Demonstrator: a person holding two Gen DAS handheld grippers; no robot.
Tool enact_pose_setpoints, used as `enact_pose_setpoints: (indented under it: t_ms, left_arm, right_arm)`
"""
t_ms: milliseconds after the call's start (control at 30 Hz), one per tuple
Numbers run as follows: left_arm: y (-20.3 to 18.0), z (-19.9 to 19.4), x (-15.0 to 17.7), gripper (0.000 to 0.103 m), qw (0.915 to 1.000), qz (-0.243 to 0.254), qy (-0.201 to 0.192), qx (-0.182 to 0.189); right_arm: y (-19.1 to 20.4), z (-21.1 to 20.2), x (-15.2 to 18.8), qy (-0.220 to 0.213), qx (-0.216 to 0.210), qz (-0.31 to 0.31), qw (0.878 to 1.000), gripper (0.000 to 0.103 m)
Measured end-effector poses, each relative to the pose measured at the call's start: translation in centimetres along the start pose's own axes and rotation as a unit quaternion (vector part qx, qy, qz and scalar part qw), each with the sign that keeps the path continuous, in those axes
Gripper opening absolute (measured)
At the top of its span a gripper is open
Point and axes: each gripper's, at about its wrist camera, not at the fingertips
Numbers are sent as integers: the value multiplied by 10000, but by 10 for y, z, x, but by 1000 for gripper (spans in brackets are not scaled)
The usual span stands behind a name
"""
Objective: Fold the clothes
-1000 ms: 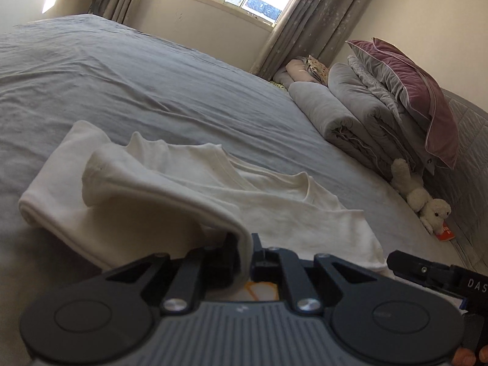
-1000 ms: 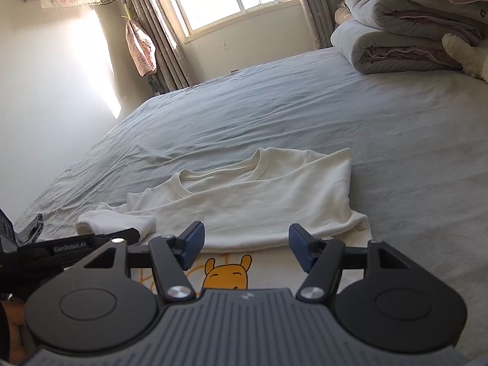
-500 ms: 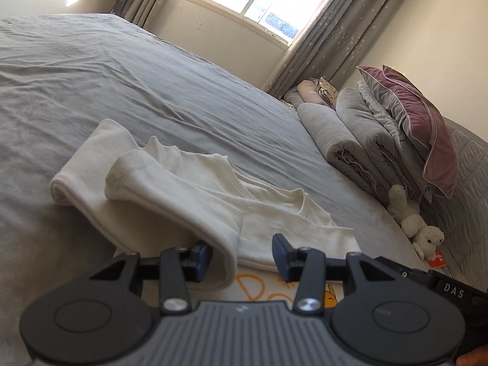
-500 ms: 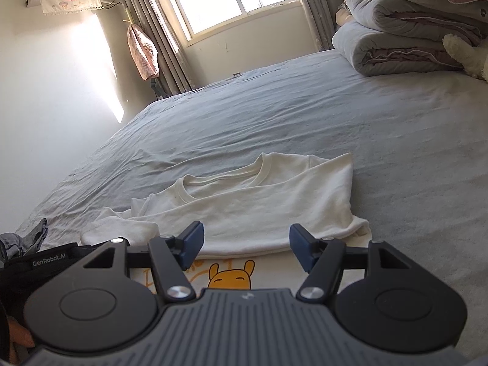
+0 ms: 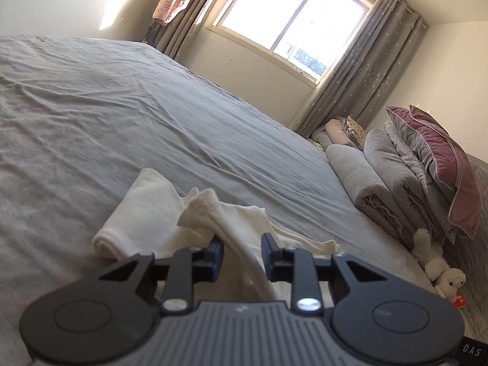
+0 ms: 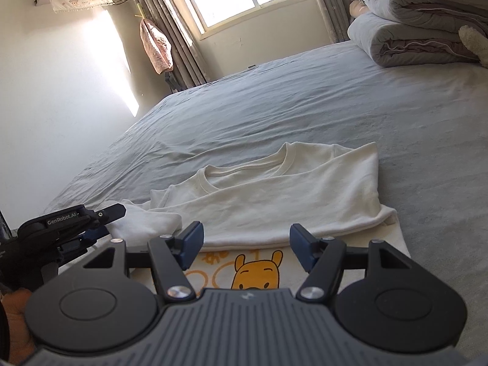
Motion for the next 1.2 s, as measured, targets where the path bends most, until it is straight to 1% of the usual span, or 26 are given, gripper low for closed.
enact_pose_setpoints:
  t_ms: [100, 167, 233, 267, 333, 367, 400, 500, 567, 633, 733, 767, 800, 867, 933, 1033, 1100, 1167, 1200]
  left_arm:
    - [-16, 2, 6, 25, 9981, 521, 91, 317]
    - [-29, 4, 11, 25, 9943, 903, 181, 542]
    - [-40, 6, 18, 25, 9889, 1235, 331, 756]
    - [-45, 7, 21, 25, 9858, 1376, 429, 862]
    - [-50, 12, 27, 26, 9804, 1542, 711, 998]
    - [-52, 14, 31, 31, 9773, 1619, 856, 1063]
    - [-53, 16, 33, 33, 9756, 1647, 959, 1086]
    - [-54, 17, 36, 38, 9719, 1682, 1197, 1132]
    - [-53, 11, 34, 46, 9705, 1698, 1237, 1182]
    - [-52, 5, 30, 50, 9693, 1743, 1238, 1213]
    - [-51, -2, 26, 55, 9658, 1842, 1301, 1281]
    - [-50, -3, 25, 55, 9649, 1879, 1330, 1262]
    - [-50, -5, 24, 56, 9642, 1917, 1352, 1235]
    - [-48, -9, 21, 58, 9652, 1998, 1324, 1049]
    - [-43, -12, 13, 60, 9694, 1999, 1234, 717]
    - [-27, -16, -4, 60, 9784, 1757, 1061, 258]
    - [-15, -18, -13, 60, 9833, 1542, 968, 72]
    - [-4, -20, -22, 60, 9873, 1324, 876, -106]
    - [1, -21, -25, 60, 9889, 1213, 831, -193]
  right_arm:
    - [-7, 1, -2, 52, -303, 296, 9991, 67]
    - [-14, 4, -4, 106, -605, 638, 9961, 67]
    - [-23, 7, -4, 152, -954, 1034, 9899, 68]
    - [-29, 10, -4, 197, -1202, 1300, 9840, 68]
    - [-39, 15, -2, 264, -1566, 1795, 9709, 69]
    - [-43, 17, -1, 285, -1684, 1991, 9650, 69]
    - [-48, 20, 1, 306, -1800, 2238, 9574, 69]
    - [-62, 25, 6, 364, -1922, 2733, 9418, 69]
    - [-68, 25, 9, 415, -1844, 2915, 9377, 69]
    - [-70, 26, 11, 437, -1838, 2983, 9356, 69]
    - [-66, 23, 8, 484, -1854, 2933, 9366, 69]
    - [-63, 23, 8, 531, -1865, 2918, 9366, 69]
    - [-60, 23, 7, 580, -1876, 2905, 9365, 69]
    - [-55, 22, 7, 671, -1809, 2839, 9393, 69]
    - [-50, 23, 7, 730, -1680, 2695, 9454, 69]
    - [-37, 24, 8, 747, -1434, 2391, 9574, 69]
    - [-24, 25, 9, 757, -1170, 1926, 9713, 68]
    - [-11, 26, 11, 765, -896, 1440, 9825, 60]
    - [-4, 26, 11, 768, -758, 1196, 9869, 46]
Point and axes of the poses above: each gripper's, at about its wrist camera, not at the fingertips, and z roughly the way its jaws point, y to its left, x to its underside, and after that the axes turned 8 degrees about y, right-handed
